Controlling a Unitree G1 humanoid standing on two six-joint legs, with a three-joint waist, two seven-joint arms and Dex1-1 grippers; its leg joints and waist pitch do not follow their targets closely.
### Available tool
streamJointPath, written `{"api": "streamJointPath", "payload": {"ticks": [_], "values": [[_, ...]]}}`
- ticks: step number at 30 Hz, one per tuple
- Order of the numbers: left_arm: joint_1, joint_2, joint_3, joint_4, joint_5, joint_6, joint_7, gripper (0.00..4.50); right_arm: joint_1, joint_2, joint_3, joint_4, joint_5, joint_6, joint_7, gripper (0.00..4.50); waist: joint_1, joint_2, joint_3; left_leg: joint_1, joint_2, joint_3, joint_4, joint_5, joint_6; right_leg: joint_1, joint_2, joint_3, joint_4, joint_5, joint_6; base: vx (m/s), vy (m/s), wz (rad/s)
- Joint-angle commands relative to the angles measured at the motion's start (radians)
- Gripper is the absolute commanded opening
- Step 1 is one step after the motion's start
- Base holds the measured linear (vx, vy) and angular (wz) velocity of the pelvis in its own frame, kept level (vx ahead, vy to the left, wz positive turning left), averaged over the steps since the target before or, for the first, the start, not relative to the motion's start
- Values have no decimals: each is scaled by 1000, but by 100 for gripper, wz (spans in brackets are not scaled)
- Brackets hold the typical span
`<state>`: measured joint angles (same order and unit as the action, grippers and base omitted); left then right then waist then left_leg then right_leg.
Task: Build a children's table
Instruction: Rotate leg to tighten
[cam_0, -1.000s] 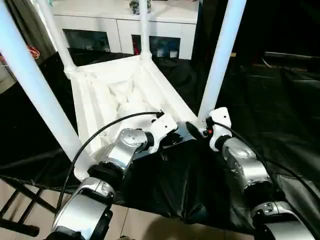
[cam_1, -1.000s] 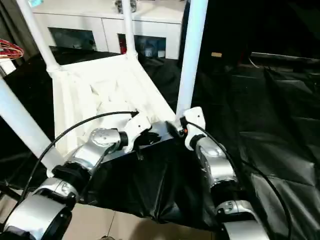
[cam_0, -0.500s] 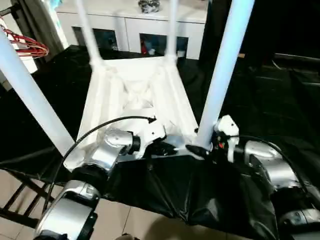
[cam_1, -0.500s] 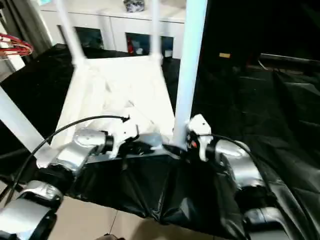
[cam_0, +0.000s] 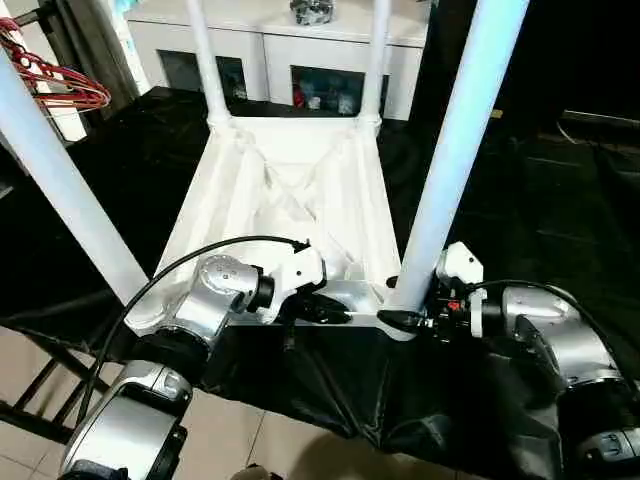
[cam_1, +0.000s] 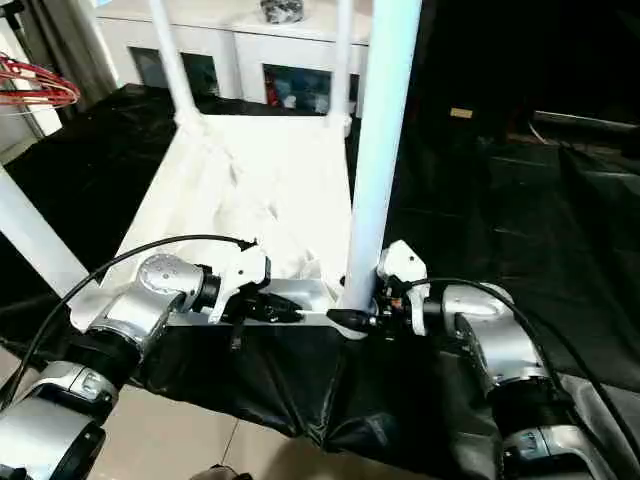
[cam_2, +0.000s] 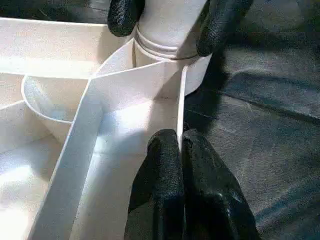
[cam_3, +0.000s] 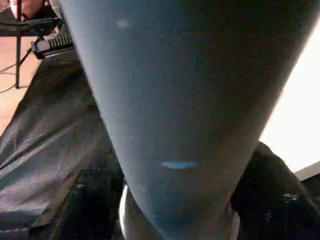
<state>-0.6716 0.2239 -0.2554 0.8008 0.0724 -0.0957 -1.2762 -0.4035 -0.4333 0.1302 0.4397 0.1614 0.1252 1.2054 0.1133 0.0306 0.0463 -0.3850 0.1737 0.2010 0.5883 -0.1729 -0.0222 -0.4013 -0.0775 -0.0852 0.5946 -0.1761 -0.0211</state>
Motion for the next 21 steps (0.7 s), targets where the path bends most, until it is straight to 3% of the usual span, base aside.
{"api": "streamJointPath", "payload": {"ticks": [1, 10, 16, 17, 18, 19, 21], "values": [[-14, -12, 11, -42, -32, -7, 34, 0, 20, 20, 98, -25, -4, 19, 77, 260, 0, -26, -63, 20, 70, -29, -62, -190, 85, 46, -91, 54, -76, -270, -190, 0, 0, 0], [-12, -6, 15, -41, -30, -8, 31, 0, 19, 20, 96, -27, -5, 27, 83, 215, 0, -23, -63, 21, 70, -30, -62, -196, 81, 46, -90, 52, -77, -278, -186, 0, 0, 0], [-18, -20, 26, -26, -14, -6, 108, 0, 22, 47, 82, -16, -6, 52, 25, 212, -1, -23, -63, 21, 70, -30, -62, -199, 79, 45, -91, 52, -77, -275, -189, 0, 0, 0], [-32, -55, 33, -4, 11, 14, 222, 0, -14, 121, 32, 80, -50, 28, -193, 212, -5, -14, -61, 23, 70, -30, -64, -215, 68, 40, -89, 53, -81, -291, -187, 0, 0, 0], [-33, -59, 33, -3, 13, 16, 231, 0, -18, 128, 28, 89, -54, 25, -213, 211, -11, -15, -59, 23, 69, -32, -66, -231, 55, 38, -91, 53, -81, -308, -189, 0, 0, 0], [-37, -69, 35, 3, 19, 22, 260, 0, -28, 150, 14, 118, -67, 16, -275, 211, -23, -18, -56, 20, 66, -40, -73, -267, 26, 45, -93, 48, -86, -374, -175, 0, 0, 0], [-41, -82, 35, 9, 26, 31, 292, 0, -41, 173, 0, 152, -80, 12, -345, 205, -38, -20, -54, 24, 64, -41, -73, -301, 10, 44, -93, 48, -94, -430, -157, 0, 0, 0]]}}
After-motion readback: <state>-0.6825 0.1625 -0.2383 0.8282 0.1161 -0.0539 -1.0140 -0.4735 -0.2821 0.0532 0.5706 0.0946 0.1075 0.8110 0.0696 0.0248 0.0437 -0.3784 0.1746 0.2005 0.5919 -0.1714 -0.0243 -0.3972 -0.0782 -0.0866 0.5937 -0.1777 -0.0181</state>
